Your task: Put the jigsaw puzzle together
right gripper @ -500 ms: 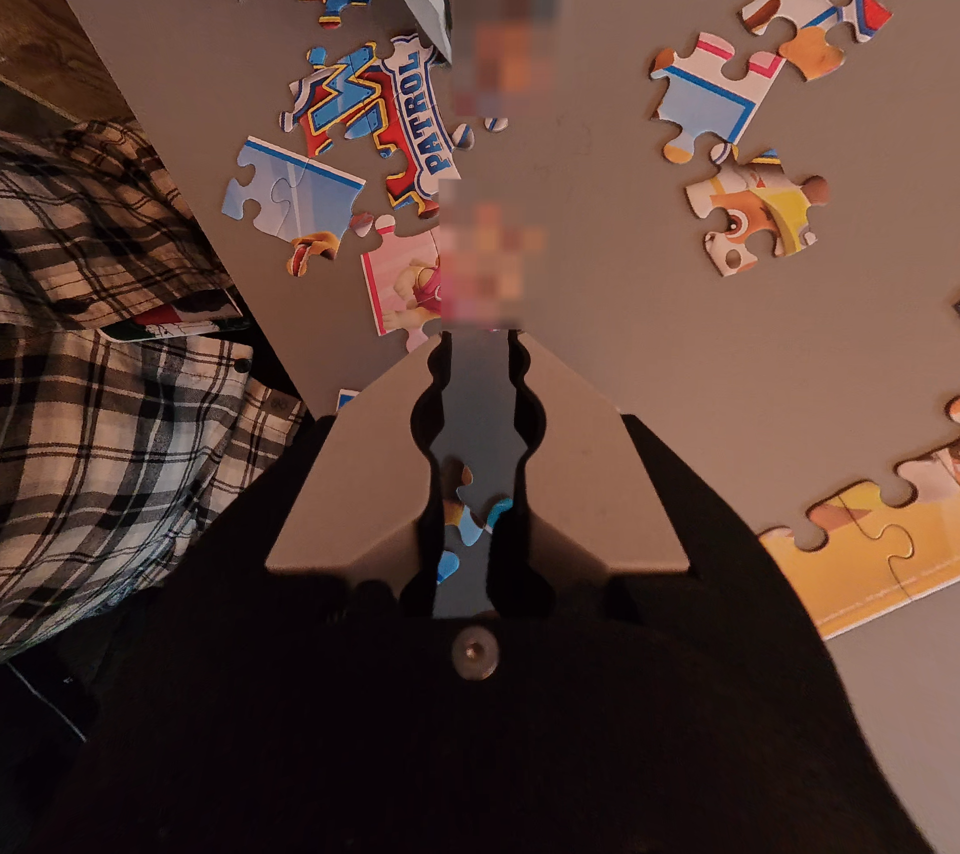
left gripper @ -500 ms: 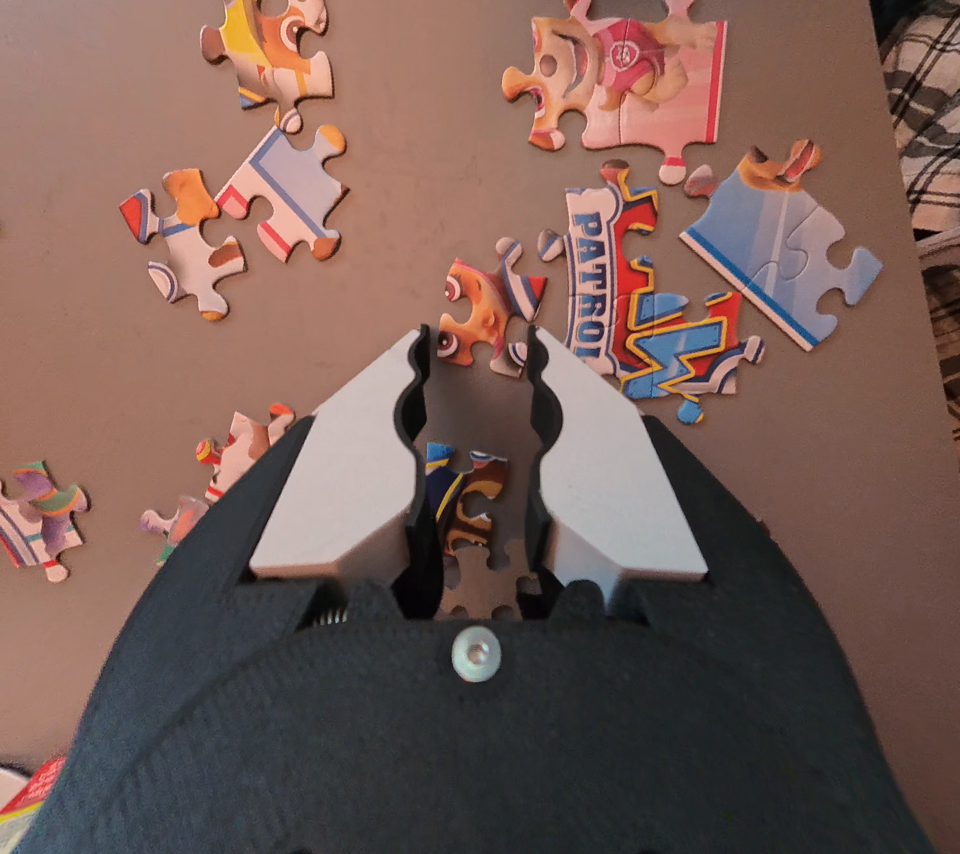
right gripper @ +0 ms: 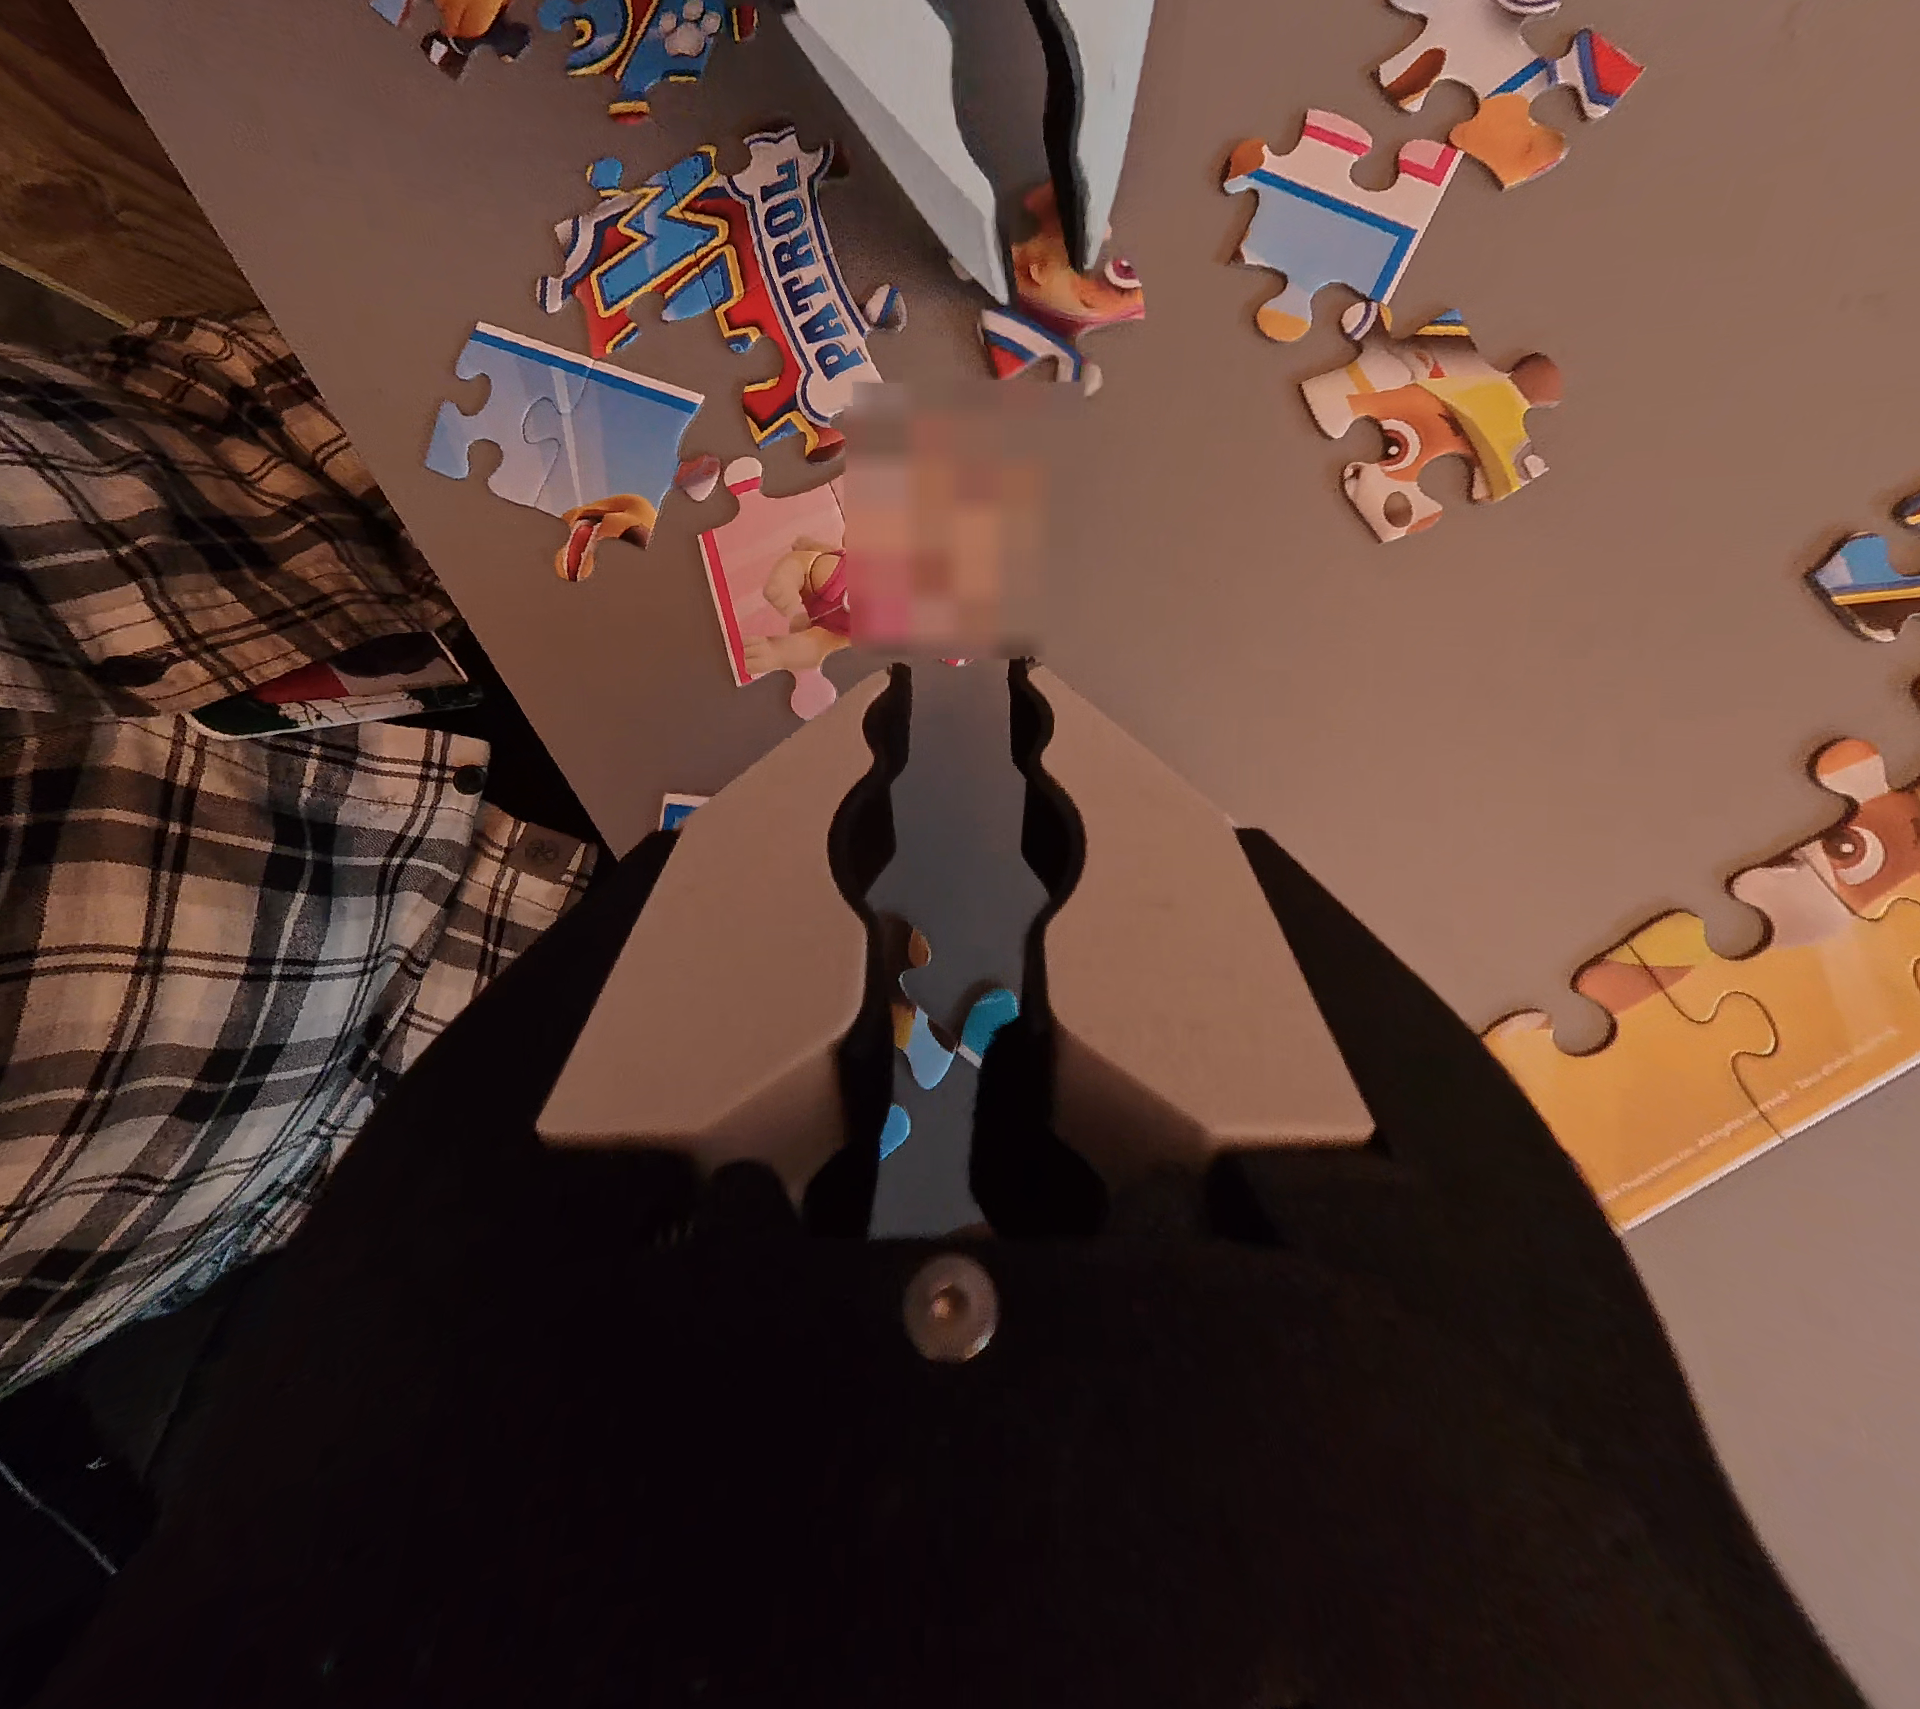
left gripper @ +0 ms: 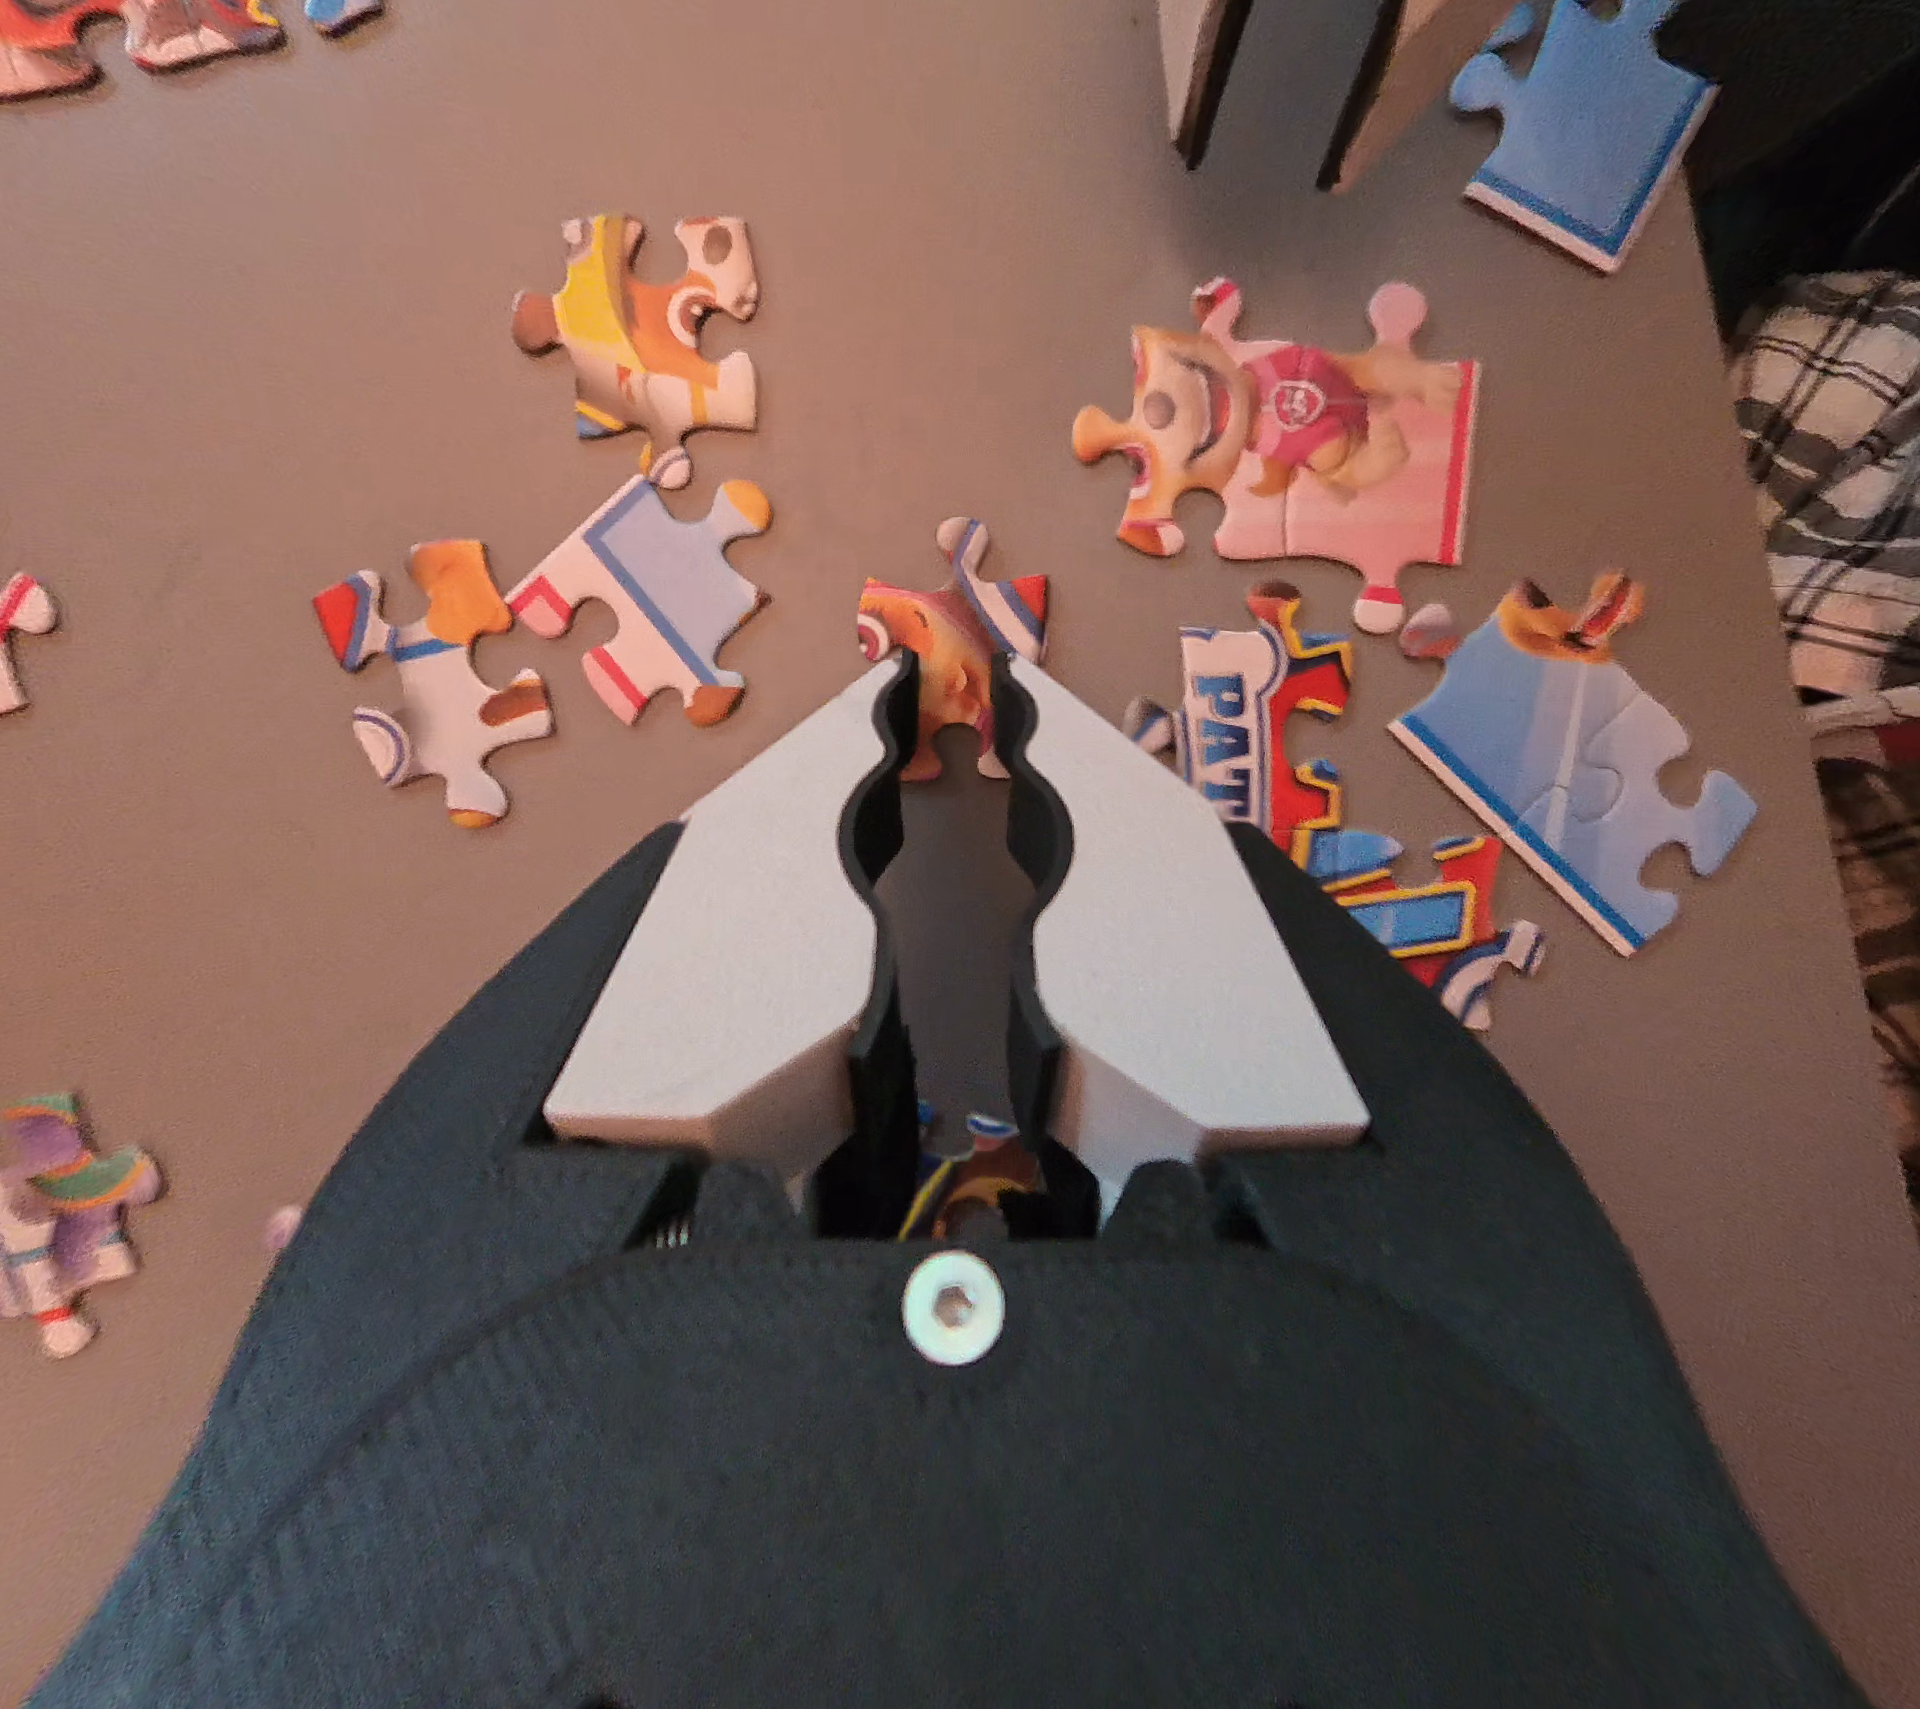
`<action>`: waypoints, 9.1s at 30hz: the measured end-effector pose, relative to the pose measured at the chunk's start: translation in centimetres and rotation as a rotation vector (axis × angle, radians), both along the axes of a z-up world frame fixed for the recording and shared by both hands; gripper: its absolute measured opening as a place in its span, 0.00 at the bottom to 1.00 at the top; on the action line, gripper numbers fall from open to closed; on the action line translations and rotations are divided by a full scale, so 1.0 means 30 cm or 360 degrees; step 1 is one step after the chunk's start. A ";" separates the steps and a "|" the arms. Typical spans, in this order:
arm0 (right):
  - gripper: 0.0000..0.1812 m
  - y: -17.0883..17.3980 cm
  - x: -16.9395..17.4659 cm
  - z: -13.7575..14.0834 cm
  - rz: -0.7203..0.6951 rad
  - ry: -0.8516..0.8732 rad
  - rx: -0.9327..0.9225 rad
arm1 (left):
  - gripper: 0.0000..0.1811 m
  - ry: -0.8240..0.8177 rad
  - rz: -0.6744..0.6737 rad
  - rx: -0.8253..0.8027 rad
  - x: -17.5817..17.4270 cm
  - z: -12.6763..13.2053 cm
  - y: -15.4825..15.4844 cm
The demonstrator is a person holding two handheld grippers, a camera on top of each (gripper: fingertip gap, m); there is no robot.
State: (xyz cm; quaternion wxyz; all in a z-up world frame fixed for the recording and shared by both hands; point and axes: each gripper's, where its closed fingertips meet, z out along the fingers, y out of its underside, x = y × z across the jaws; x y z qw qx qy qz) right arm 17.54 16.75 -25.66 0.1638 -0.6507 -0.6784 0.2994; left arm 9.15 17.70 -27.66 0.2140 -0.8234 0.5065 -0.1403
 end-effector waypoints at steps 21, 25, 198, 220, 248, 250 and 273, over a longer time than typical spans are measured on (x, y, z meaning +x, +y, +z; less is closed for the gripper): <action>0.11 0.133 -0.116 -0.014 -0.0157 -0.0041 0.0193 | 0.00 0.0099 0.0061 0.0032 -0.110 0.001 0.137; 0.11 0.149 -0.106 -0.014 -0.0177 -0.0052 0.0203 | 0.00 0.0103 0.0076 -0.0076 -0.145 0.002 0.096; 0.08 0.248 0.359 0.141 -0.0713 0.0198 0.0262 | 0.09 0.0312 0.0193 0.0023 -0.187 -0.004 0.333; 0.15 0.111 0.281 0.001 -0.0465 -0.0005 0.0138 | 0.15 0.0601 0.0090 0.0079 -0.357 0.049 0.491; 0.20 -0.202 0.210 -0.085 0.0104 -0.0116 0.0726 | 0.16 0.0321 -0.0117 0.0219 -0.003 0.155 0.002; 0.16 -0.189 0.198 -0.083 0.0071 -0.0060 0.0855 | 0.16 0.0323 -0.0123 0.0228 0.006 0.156 -0.028; 0.00 -0.024 0.057 0.199 -0.0170 0.0301 0.1153 | 0.15 0.0236 0.0267 0.0240 -0.169 0.143 -0.164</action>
